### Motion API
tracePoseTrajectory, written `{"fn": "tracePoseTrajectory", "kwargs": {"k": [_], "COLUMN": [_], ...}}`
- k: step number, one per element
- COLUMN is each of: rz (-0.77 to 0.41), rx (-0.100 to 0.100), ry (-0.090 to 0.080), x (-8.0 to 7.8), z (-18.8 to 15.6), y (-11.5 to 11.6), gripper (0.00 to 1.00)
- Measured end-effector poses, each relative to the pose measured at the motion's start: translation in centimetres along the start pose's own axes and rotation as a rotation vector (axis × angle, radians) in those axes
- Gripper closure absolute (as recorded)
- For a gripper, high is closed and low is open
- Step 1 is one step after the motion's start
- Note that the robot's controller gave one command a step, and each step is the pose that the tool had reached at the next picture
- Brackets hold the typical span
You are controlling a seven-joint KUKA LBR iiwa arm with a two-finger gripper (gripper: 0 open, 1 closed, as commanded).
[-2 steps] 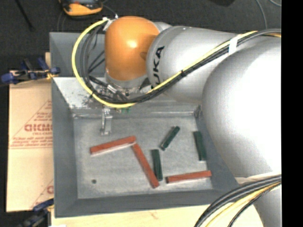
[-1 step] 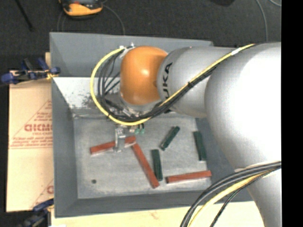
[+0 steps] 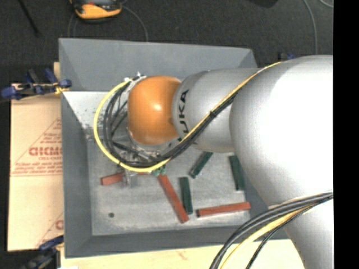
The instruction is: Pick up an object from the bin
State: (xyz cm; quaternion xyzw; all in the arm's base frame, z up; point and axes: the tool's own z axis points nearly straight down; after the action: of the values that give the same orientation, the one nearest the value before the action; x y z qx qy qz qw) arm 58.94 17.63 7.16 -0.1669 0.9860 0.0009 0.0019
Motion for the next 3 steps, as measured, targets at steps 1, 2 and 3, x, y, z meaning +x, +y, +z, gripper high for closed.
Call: {"fn": "tracePoseTrajectory", "kwargs": {"k": [1,2,3], "rz": [0.001,0.032,0.028], "rx": [0.0,-0.001,0.002], "ry": [0.0,0.009,-0.012], "x": [0.0,0.8,-1.6], "z": [0.0,-4.6,-6.3], "y": [0.0,0.8,0.7], "gripper": [1.0,1.0,1.0]}}
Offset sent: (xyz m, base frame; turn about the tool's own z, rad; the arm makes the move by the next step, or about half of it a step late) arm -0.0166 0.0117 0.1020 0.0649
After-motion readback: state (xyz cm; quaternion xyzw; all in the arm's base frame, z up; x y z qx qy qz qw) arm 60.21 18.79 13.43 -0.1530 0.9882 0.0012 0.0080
